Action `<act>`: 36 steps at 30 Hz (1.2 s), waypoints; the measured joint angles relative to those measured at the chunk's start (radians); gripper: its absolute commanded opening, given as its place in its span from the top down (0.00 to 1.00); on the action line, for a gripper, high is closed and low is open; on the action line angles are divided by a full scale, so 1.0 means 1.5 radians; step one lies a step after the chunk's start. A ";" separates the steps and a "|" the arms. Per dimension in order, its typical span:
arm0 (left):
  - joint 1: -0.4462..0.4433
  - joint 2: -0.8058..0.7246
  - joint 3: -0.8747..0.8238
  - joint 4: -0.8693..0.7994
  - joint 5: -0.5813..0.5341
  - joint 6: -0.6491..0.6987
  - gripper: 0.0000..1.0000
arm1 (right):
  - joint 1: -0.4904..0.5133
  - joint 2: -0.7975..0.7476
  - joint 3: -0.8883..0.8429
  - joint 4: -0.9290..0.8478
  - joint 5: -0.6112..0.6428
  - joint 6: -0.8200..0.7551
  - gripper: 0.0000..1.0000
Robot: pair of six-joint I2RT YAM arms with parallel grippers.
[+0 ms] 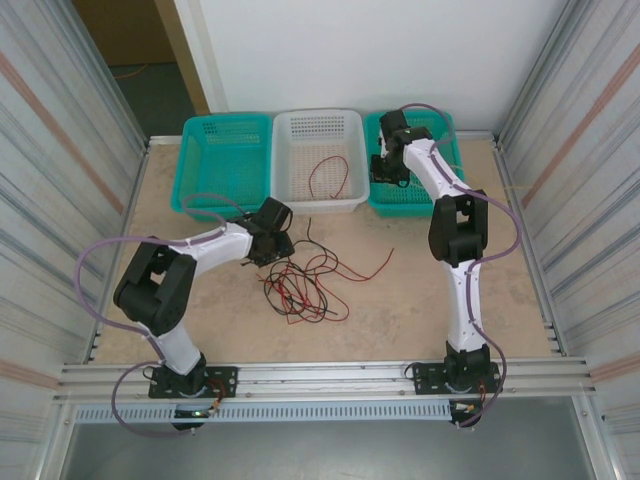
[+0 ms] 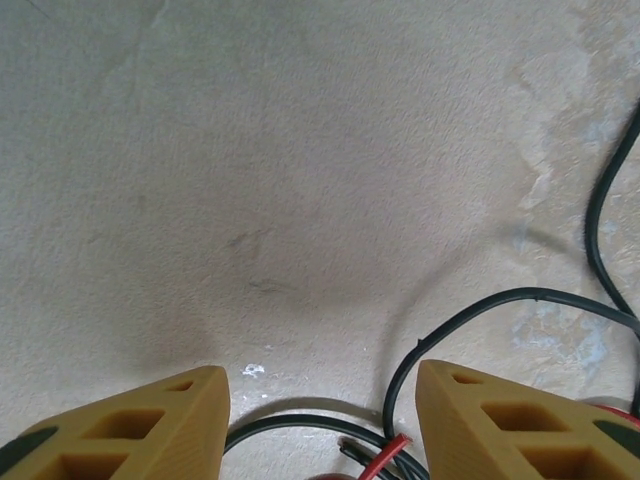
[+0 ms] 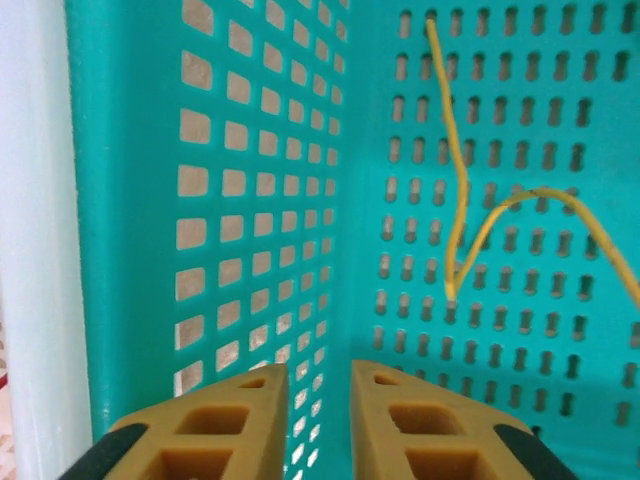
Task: Untangle the cables
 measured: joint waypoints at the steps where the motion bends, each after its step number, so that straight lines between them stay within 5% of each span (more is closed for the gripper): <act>1: 0.000 0.007 0.001 -0.001 0.002 0.000 0.48 | 0.000 -0.002 0.000 -0.003 0.007 -0.001 0.64; 10: -0.006 0.067 0.067 -0.040 0.007 0.002 0.52 | 0.017 -0.152 -0.107 -0.017 0.083 0.006 0.52; 20: -0.034 0.091 0.099 -0.052 0.011 0.018 0.63 | 0.148 -0.443 -0.394 0.024 0.098 0.067 0.52; 26: -0.093 0.102 0.118 -0.053 0.040 0.019 0.71 | 0.166 -0.481 -0.486 0.037 0.077 0.122 0.52; 32: -0.129 0.104 0.126 -0.053 0.059 0.018 0.98 | 0.202 -0.494 -0.538 0.064 0.032 0.149 0.49; 36: -0.135 0.085 0.126 -0.055 0.055 0.016 0.87 | 0.237 -0.475 -0.560 0.084 -0.003 0.152 0.45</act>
